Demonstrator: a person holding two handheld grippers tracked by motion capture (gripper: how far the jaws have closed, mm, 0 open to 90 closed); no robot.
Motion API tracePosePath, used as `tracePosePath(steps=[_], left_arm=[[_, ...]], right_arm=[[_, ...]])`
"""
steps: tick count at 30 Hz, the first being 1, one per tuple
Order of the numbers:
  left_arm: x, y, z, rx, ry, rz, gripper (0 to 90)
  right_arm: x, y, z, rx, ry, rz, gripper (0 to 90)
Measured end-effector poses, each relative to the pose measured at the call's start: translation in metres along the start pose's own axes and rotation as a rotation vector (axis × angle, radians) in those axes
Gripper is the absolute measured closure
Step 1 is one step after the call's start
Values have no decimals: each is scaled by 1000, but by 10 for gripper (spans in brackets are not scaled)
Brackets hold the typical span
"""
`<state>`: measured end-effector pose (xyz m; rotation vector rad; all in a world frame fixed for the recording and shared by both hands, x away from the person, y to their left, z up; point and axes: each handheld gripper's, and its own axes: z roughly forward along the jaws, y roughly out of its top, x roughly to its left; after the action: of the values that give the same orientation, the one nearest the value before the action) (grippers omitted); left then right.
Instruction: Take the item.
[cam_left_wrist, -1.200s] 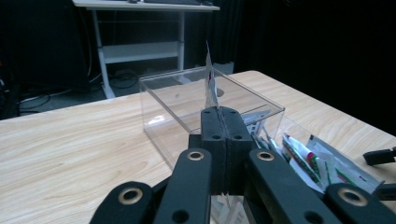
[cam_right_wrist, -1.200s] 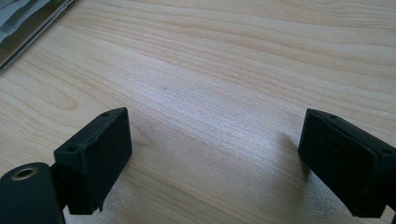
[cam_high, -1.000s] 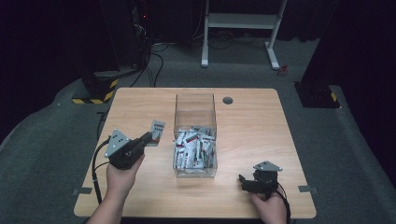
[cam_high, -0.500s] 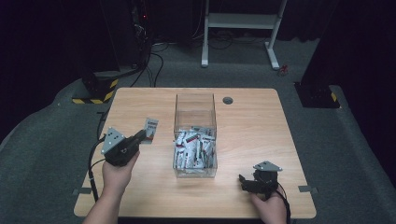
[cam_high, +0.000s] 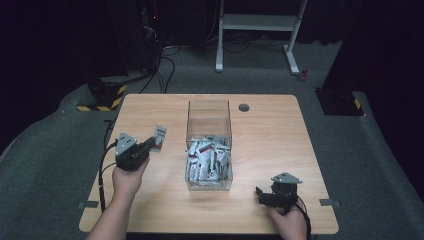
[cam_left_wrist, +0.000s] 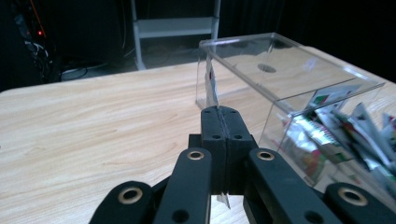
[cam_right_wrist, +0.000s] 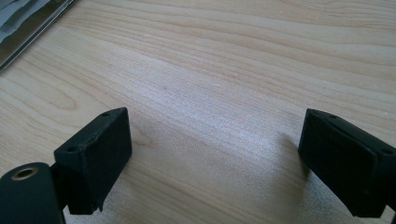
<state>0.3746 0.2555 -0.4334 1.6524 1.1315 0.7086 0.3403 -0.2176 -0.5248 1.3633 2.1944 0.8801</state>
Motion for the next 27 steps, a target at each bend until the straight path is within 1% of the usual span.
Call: tracePosePath(steps=[3,11,12,14,18,22,27], left_arm=[[2,-4,6,18,4,1,895],[11,-18,22,73,19,-30,895],[12,-20,23,78,20,-32,895],[12,-22,26,99,26,-21,895],[14,-27,32,117,29,-29,895],[16,-33,38,147,36,-41,895],[19,-41,45,177,37,-72,892]], right_arm=[[0,0,0,0,0,0,93],[0,0,0,0,1,-1,93],[0,0,0,0,1,-1,93],[0,0,0,0,1,-1,93],[0,0,0,-1,1,-3,93],[0,0,0,-1,1,-3,93],[0,0,0,-1,1,-4,93]])
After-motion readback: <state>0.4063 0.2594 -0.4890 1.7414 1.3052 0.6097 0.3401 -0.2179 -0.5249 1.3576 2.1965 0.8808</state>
